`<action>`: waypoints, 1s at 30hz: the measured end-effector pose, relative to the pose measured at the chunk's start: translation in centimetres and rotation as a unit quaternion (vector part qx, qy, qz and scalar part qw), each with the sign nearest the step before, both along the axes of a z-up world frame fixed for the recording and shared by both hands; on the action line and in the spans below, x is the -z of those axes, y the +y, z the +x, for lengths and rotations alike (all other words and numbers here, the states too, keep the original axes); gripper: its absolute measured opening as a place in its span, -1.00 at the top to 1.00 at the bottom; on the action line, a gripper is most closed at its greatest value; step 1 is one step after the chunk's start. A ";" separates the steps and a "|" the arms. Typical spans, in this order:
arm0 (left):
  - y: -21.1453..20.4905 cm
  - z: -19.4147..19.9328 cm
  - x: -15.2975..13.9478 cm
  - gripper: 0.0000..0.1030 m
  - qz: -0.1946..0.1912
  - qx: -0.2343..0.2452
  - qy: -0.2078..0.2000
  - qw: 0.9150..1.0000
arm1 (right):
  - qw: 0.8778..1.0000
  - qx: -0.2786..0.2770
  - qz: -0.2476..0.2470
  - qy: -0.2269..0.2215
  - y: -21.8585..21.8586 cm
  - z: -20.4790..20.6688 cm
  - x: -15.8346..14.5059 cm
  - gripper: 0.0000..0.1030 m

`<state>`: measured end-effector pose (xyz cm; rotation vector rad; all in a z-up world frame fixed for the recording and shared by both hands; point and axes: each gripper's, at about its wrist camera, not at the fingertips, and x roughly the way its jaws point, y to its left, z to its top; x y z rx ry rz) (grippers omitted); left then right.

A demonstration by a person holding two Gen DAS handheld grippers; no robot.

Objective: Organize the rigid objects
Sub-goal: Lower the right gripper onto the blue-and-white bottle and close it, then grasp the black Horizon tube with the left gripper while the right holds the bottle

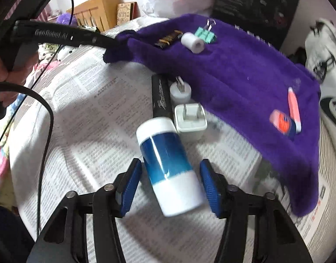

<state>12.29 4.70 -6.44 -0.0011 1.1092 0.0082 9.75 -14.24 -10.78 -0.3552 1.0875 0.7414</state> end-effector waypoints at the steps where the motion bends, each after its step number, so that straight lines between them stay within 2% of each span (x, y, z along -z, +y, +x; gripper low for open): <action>1: 0.2 -0.2 0.3 -0.21 -0.005 -0.003 0.002 1.000 | 1.000 0.000 0.005 0.000 0.0 0.0 -0.1 0.12; 5: -0.1 -0.8 0.9 -0.21 -0.010 -0.002 0.008 1.000 | 0.999 0.021 0.023 0.023 -0.8 -0.3 -0.5 0.22; 8: -1.0 -1.0 1.3 -0.21 -0.020 0.006 0.011 1.000 | 0.996 0.063 0.051 0.037 -2.8 -1.1 -1.7 0.28; 12: -3.3 -0.7 2.0 -0.21 -0.039 0.024 0.020 0.999 | 0.984 0.156 0.068 0.042 -7.4 -2.3 -2.4 0.28; 18: -7.8 0.5 3.3 -0.21 -0.038 0.050 0.039 0.997 | 0.962 0.265 0.062 0.025 -12.8 -2.6 -1.6 0.28; 24: -9.5 1.2 4.2 -0.26 -0.035 0.040 0.053 0.997 | 0.964 0.256 0.064 0.021 -12.7 -3.1 -0.1 0.29; 30: -10.2 2.3 4.7 -0.34 -0.034 0.003 0.064 0.997 | 0.968 0.240 0.065 -0.006 -12.0 -3.8 0.6 0.29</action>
